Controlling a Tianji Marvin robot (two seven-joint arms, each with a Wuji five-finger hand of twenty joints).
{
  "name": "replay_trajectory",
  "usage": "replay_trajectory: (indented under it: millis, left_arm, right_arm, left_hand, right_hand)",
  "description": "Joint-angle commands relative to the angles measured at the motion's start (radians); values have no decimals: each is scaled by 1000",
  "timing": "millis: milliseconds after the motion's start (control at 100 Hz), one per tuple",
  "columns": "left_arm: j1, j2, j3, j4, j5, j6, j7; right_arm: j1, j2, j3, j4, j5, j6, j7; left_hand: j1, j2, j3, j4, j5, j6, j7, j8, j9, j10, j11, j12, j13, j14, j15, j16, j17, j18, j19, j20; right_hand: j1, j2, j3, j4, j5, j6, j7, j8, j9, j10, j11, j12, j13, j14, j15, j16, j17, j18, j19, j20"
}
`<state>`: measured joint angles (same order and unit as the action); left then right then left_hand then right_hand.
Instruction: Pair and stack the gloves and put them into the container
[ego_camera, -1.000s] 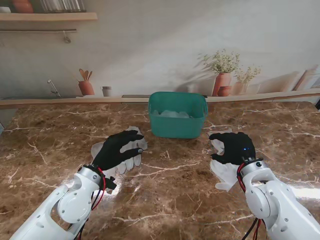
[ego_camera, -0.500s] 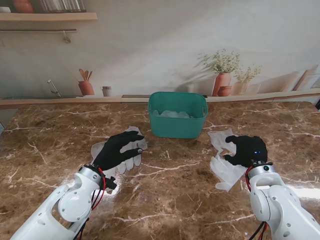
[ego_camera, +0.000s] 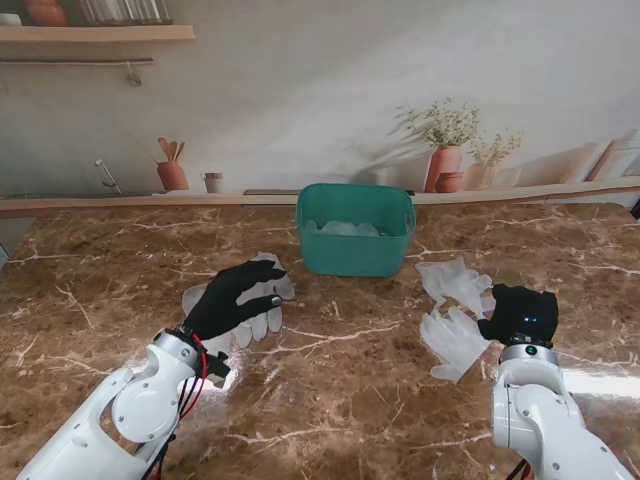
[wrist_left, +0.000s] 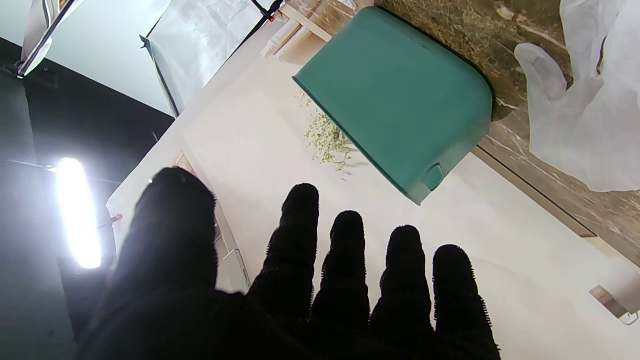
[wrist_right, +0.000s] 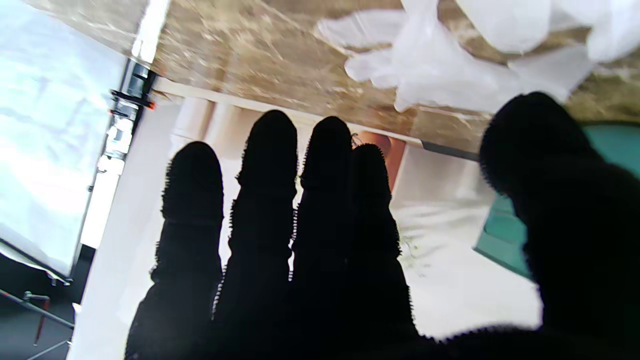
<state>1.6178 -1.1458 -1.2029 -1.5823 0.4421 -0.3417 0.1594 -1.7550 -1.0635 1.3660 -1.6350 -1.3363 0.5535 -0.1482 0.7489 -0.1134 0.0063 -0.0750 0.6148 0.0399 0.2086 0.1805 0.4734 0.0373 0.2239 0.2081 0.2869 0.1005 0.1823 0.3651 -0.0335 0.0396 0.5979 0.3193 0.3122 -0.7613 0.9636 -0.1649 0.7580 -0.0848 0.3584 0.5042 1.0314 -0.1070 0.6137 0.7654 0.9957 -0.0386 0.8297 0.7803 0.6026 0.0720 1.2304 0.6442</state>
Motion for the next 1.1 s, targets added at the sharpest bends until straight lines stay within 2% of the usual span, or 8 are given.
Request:
replay_trajectory:
  millis: [0,190,320,400,540,660,920,1090]
  left_arm:
    - [6,-2,-4,3,-2,-4,8]
    - [4,-4,-8,8,-11,-4,10]
    - [5,-3,-9,7,-15,-2,4]
    - [5,-3,-8,7,-17,-2,4]
    - [4,-3,-4,6,-19,-3,1]
    - [4,-3,-3,7,-18,-4,1]
    - [0,-4,2,10,-22,-7,1]
    - [0,-3,3,10,-23,-9,-1]
  right_arm:
    - [1,-6,-18,43,9,26,38]
    - [35,-5,-68,91,69,86,86]
    - [51,-6,-94,118,109,63,68]
    - [57,-8,-110,130,132,33,33]
    - [59,-9,-137,131,162,-9,26]
    - [57,-12,-154,142,165,-45,-37]
    - [40,-9,-157,114,176,-98,-14]
    - [42,1,-171,114,144,-113,31]
  left_hand:
    - [3,45,-33,29,-16,-5,-17,-6,-19,-13,-25,-11,-20,-60,-40,-12,-5,-1,-26,8]
    - [6,46,-33,29,-9,-3,-13,-3,-18,-12,-26,-11,-20,-62,-41,-13,-5,-1,-28,11]
    - [10,47,-31,29,-4,-1,-11,-1,-18,-11,-26,-11,-20,-62,-41,-13,-5,-2,-31,12]
    - [13,47,-31,29,-3,-1,-10,0,-19,-8,-26,-11,-21,-60,-41,-14,-5,-3,-34,12]
    - [16,47,-32,28,0,-2,-9,2,-19,-9,-26,-11,-21,-61,-41,-14,-5,-5,-40,11]
    - [18,48,-32,29,1,-1,-8,3,-18,-8,-25,-11,-21,-61,-41,-14,-5,-5,-46,10]
    - [19,49,-32,28,5,-1,-7,6,-18,-6,-26,-11,-22,-61,-42,-15,-5,-8,-68,3]
    - [17,50,-34,28,5,-3,-7,7,-20,-7,-26,-11,-23,-62,-43,-15,-4,-9,-77,2]
  right_hand:
    - [-35,-18,22,13,-29,30,-17,-19,-19,-28,54,57,-39,-22,56,46,-26,14,34,34]
    - [-55,-3,-4,10,-49,16,6,-10,-164,-17,51,131,-201,-16,27,61,-148,16,-59,42]
    - [-72,-6,1,5,-38,4,29,20,-288,27,-134,-12,-321,-2,-109,-17,-220,-8,-156,57]
    - [-82,-16,15,1,-22,3,46,38,-279,28,-143,-56,-324,-2,-112,-27,-222,-7,-166,69]
    - [-91,-24,18,-2,-31,0,36,38,-276,23,-140,-66,-328,-5,-122,-34,-230,-6,-178,71]
    - [-94,-56,54,-10,-15,-7,33,40,-256,18,-110,-61,-320,-8,-100,-24,-228,-4,-187,83]
    - [-119,-64,56,-16,-22,-10,21,35,-261,11,-115,-60,-348,-12,-110,-24,-255,-3,-213,89]
    - [-72,-177,131,-27,27,-38,48,42,-218,-1,-126,-62,-337,-12,-117,-22,-249,10,-236,118]
